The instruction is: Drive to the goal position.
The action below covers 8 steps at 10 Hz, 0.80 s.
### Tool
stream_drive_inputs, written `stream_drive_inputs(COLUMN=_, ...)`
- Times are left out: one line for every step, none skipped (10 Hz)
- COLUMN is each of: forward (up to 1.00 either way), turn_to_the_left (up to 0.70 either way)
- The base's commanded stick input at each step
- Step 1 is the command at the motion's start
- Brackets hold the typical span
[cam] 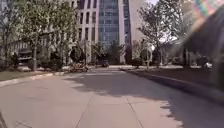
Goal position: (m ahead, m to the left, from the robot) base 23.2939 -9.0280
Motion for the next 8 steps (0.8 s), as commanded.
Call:
stream_drive_inputs(forward=0.70, turn_to_the_left=0.00)
stream_drive_inputs(forward=0.70, turn_to_the_left=0.00)
stream_drive_inputs(forward=0.70, turn_to_the_left=0.00)
stream_drive_inputs(forward=0.70, turn_to_the_left=0.00)
stream_drive_inputs(forward=0.70, turn_to_the_left=0.00)
stream_drive_inputs(forward=0.70, turn_to_the_left=0.00)
stream_drive_inputs(forward=0.70, turn_to_the_left=0.00)
stream_drive_inputs(forward=0.70, turn_to_the_left=0.00)
